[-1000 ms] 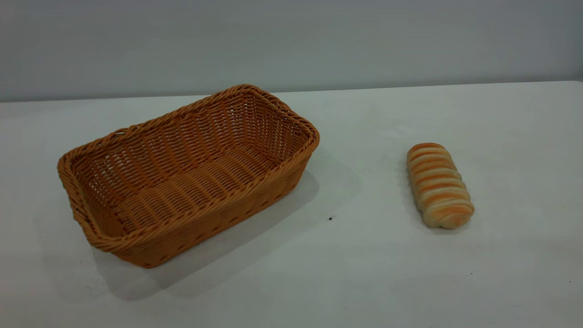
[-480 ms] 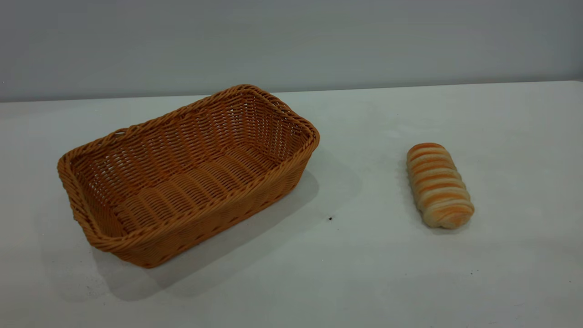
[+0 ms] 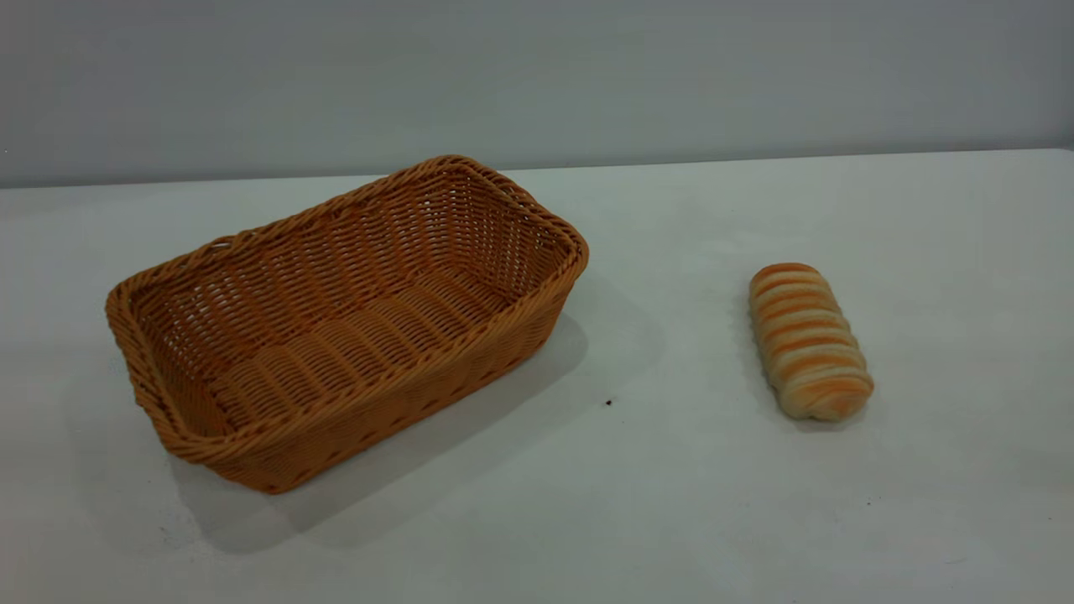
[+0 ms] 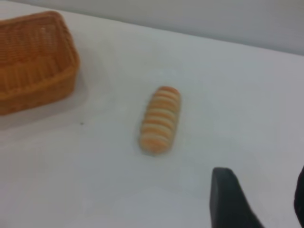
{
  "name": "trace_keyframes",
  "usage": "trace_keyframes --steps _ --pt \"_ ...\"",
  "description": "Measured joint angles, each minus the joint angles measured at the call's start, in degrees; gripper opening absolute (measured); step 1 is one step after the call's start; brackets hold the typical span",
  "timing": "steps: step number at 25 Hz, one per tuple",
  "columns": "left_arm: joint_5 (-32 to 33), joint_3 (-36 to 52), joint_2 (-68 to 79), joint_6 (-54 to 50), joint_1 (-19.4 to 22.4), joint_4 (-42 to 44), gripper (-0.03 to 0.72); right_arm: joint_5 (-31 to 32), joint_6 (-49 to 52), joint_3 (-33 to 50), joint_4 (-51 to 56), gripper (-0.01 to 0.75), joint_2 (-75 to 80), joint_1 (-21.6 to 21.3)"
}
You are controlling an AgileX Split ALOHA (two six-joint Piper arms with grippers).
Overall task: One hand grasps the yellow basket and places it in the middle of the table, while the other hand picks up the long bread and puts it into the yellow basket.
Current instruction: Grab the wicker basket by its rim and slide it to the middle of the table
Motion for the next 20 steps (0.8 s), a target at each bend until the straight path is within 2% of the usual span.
trace_keyframes --steps 7,13,20 --pt "-8.9 -8.3 29.7 -0.8 0.0 -4.8 0.499 -8.8 -12.0 0.0 10.7 0.412 12.2 0.0" --pt "-12.7 -15.5 51.9 -1.0 0.0 -8.8 0.499 -9.6 -17.0 0.0 15.0 0.413 14.2 0.0" --pt "-22.0 -16.5 66.3 -3.0 0.0 -17.2 0.499 -9.6 -17.6 0.0 15.0 0.413 14.2 0.0"
